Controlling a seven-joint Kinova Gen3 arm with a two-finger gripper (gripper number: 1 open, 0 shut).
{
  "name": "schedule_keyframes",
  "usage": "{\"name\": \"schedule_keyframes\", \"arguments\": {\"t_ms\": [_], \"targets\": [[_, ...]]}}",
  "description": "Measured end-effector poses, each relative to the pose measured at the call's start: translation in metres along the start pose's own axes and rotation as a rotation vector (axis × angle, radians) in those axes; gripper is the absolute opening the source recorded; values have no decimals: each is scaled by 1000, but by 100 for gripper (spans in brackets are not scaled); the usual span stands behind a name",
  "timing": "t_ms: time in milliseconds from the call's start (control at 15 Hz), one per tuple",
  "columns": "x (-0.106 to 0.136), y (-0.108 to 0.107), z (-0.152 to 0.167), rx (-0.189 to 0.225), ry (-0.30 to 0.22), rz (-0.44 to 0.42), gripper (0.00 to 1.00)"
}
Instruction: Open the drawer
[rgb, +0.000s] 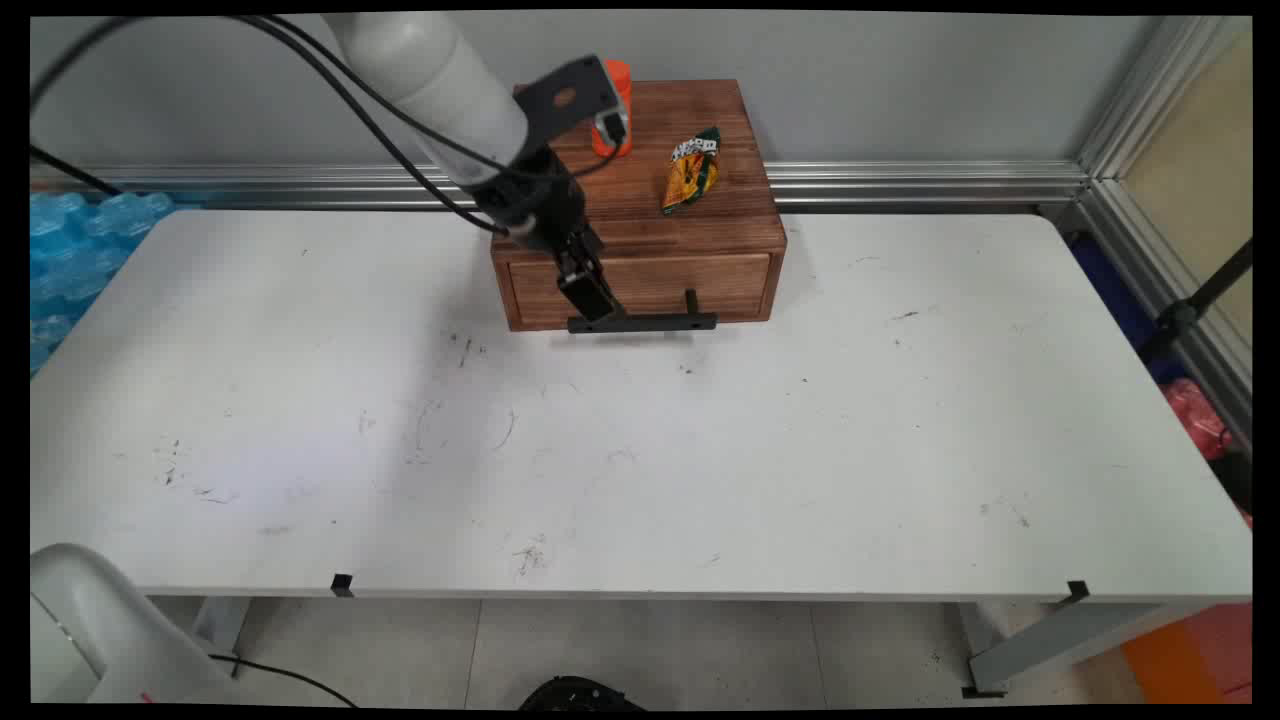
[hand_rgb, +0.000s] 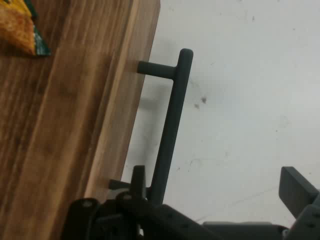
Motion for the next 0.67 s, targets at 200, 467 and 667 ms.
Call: {"name": "schedule_keyframes", "arguments": {"t_ms": [200,467,667], "targets": [[2,2,29,5,-27,8,100],[4,2,60,13,-49,13,100],[4,3,80,12,-62,20,100]]}}
